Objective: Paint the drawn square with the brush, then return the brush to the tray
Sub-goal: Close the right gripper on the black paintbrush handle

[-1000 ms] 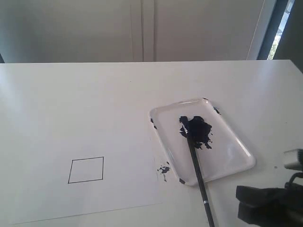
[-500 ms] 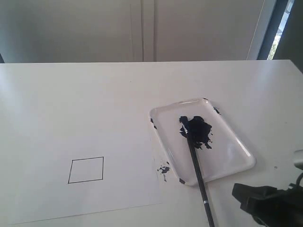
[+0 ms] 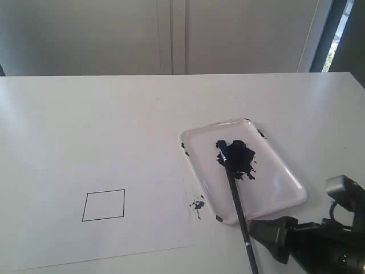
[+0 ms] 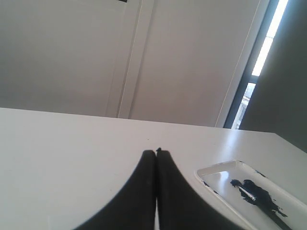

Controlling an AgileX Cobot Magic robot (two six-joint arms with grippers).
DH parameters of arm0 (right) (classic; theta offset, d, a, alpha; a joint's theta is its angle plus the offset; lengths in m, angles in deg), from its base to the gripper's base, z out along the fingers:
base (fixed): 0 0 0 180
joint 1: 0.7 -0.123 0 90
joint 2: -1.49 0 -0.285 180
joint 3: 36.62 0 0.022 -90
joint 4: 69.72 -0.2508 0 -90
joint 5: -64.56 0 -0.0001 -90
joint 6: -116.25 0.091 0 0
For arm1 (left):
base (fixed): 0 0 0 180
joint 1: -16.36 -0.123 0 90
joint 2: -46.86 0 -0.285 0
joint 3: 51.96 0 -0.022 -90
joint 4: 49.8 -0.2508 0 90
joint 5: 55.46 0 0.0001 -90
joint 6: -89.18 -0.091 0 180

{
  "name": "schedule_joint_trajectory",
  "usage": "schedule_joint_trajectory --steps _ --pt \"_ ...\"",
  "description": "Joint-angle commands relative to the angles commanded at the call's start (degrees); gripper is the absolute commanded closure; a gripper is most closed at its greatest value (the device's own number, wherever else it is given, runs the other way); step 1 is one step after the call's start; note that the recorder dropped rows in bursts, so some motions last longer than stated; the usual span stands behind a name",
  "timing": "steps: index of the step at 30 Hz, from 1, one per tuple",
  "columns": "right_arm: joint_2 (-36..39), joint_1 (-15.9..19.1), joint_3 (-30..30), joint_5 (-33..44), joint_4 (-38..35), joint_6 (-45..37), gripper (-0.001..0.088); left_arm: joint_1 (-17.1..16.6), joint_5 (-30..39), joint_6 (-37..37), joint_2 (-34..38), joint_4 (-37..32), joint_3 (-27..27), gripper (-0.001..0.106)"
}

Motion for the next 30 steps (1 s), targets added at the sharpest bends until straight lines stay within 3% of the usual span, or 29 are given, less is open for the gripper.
schedule_joint_trajectory --steps 10,16,20,23,30 --pt "11.0 -6.5 7.6 0.4 -11.3 -8.7 0.0188 0.0 0.0 0.0 0.0 0.0 0.0 0.105" --pt "11.2 -9.2 11.6 1.4 -12.4 -12.8 0.0333 0.0 0.0 0.0 0.0 0.0 0.0 0.105" --pt "10.3 -10.7 14.0 9.9 -16.0 -18.4 0.0365 0.0 0.0 0.0 0.0 0.0 0.0 0.105" --pt "10.4 -11.4 16.3 19.0 -22.7 -27.9 0.0365 0.0 0.0 0.0 0.0 0.0 0.0 0.105" --pt "10.4 -11.5 18.7 22.8 -28.9 -35.3 0.0370 0.0 0.0 0.0 0.0 0.0 0.0 0.105"
